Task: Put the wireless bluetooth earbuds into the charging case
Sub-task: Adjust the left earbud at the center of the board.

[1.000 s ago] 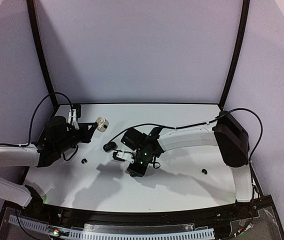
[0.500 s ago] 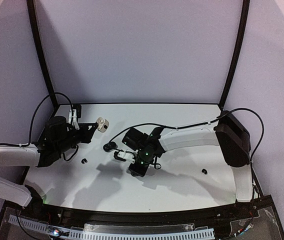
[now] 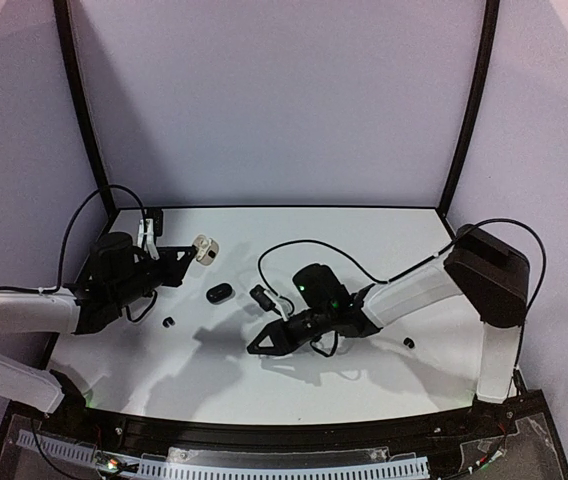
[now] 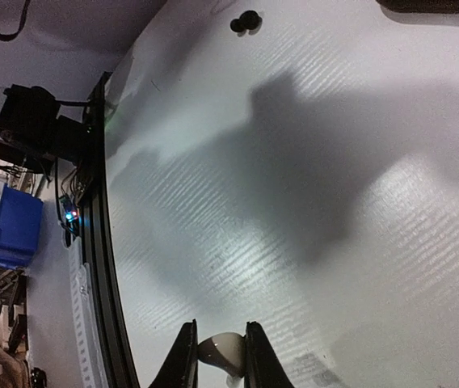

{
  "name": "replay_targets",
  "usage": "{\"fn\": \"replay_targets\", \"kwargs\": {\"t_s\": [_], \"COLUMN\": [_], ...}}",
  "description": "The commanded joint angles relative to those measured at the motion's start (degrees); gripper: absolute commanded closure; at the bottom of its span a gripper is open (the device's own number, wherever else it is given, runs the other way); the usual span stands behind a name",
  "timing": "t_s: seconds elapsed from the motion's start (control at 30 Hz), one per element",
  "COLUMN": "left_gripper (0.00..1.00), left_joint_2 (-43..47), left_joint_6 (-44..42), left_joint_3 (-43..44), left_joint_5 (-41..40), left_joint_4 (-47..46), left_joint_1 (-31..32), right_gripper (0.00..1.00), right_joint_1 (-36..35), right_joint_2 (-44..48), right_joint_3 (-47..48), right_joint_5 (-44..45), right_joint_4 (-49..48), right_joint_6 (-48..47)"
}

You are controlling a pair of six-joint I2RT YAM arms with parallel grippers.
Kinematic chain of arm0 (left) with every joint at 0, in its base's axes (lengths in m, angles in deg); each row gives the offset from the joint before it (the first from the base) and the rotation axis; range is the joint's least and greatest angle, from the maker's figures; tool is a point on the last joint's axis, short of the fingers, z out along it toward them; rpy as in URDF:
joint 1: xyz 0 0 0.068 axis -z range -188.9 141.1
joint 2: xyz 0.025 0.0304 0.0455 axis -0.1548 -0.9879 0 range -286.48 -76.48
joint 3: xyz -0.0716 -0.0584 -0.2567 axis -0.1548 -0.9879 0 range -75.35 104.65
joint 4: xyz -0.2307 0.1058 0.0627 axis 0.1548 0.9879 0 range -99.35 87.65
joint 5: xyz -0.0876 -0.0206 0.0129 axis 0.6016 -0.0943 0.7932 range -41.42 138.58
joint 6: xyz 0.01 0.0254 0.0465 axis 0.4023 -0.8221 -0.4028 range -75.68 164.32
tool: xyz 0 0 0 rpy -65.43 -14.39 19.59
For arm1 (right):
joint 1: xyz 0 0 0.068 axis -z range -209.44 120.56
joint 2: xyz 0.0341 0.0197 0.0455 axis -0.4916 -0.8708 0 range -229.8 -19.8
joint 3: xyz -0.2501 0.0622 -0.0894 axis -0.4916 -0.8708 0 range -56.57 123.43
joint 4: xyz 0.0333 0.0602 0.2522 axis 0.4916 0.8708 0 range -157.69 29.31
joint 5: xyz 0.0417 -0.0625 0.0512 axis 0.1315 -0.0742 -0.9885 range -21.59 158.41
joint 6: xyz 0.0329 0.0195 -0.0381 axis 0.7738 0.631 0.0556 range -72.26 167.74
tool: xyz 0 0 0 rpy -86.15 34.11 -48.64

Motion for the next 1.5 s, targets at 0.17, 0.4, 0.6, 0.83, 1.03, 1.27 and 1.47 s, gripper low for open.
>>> {"fn": "replay_targets", "kwargs": {"t_s": [0.17,0.4,0.6,0.83,1.03,1.27,1.47], "left_gripper": [0.99,0.99,0.99,0.99,0.99,0.99,0.99], "left_joint_2": [0.7,0.6,0.5,0.4,0.6,0.4,0.3], "left_joint_6": [0.1,0.2,0.1,0.5,0.5,0.4,0.5], "left_joint_3": [-0.3,-0.4,-0.4,-0.5,-0.5,-0.4,-0.1], "left_joint_5": [0.2,0.5,0.7,1.3,1.3,1.1,1.2], "left_joint_4": [-1.4,-1.8,-1.7,-1.8,-1.8,-1.7,-1.4], "left_joint_1": [-0.5,-0.6,-0.7,-0.6,-0.6,-0.8,-0.9], "right_gripper": [0.84,0.81,0.62,0.54,0.57,0.66,0.58], "right_joint_1": [-2.4,-5.6,-7.7,-10.5,-12.4,-14.2,-15.2], "right_joint_2": [-6.1,-8.0,-10.6,-11.7,-8.4,-4.9,-10.7], "right_joint_3": [-0.2,10.8,18.3,30.5,32.0,24.3,29.8], "right_joint_5": [5.1,20.5,30.1,39.7,41.5,38.1,40.1], "right_joint_4": [-11.1,17.0,31.6,43.3,43.2,33.1,33.5], "right_joint_6": [12.3,3.4,1.2,-5.6,-12.5,-5.5,4.6]}}
